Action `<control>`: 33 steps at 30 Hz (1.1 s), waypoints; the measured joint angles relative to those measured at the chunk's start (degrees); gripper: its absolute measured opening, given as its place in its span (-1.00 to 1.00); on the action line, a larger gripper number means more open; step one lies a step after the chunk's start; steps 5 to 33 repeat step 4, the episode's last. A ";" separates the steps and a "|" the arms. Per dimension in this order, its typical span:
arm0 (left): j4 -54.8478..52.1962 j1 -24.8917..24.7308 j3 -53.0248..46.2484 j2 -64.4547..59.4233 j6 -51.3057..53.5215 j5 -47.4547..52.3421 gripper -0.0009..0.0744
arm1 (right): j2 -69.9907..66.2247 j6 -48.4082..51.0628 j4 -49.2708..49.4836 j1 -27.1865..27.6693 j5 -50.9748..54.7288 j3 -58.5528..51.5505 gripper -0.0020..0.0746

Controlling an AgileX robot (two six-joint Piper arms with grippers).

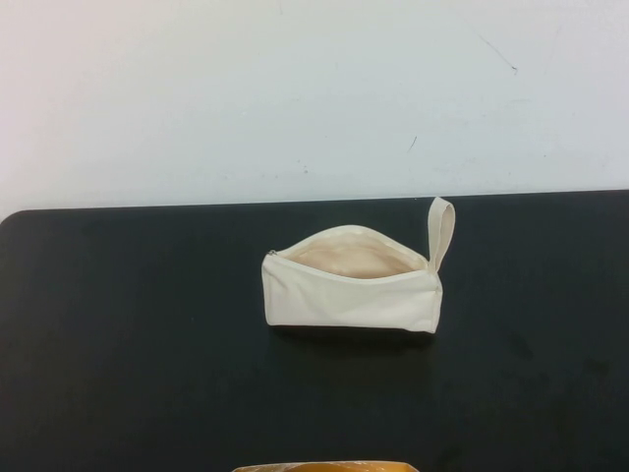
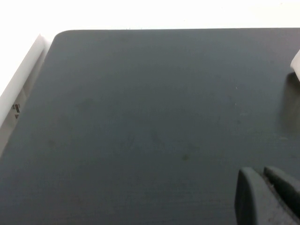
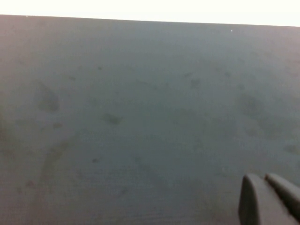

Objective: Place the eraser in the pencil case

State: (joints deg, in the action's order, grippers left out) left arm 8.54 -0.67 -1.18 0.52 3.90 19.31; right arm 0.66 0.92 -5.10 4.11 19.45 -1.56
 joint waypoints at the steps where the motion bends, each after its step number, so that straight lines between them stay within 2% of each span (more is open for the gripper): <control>1: 0.00 0.00 0.00 0.00 0.00 0.00 -0.98 | 0.00 -0.15 0.00 -0.30 0.00 0.00 -0.95; 4: 0.00 0.00 0.00 0.00 0.00 0.00 -0.98 | 0.00 -1.68 -0.99 -2.20 0.13 0.00 -0.95; 33: 0.00 0.00 0.00 0.00 0.00 0.00 -0.98 | 0.00 -1.68 -0.99 -2.20 0.13 0.00 -0.95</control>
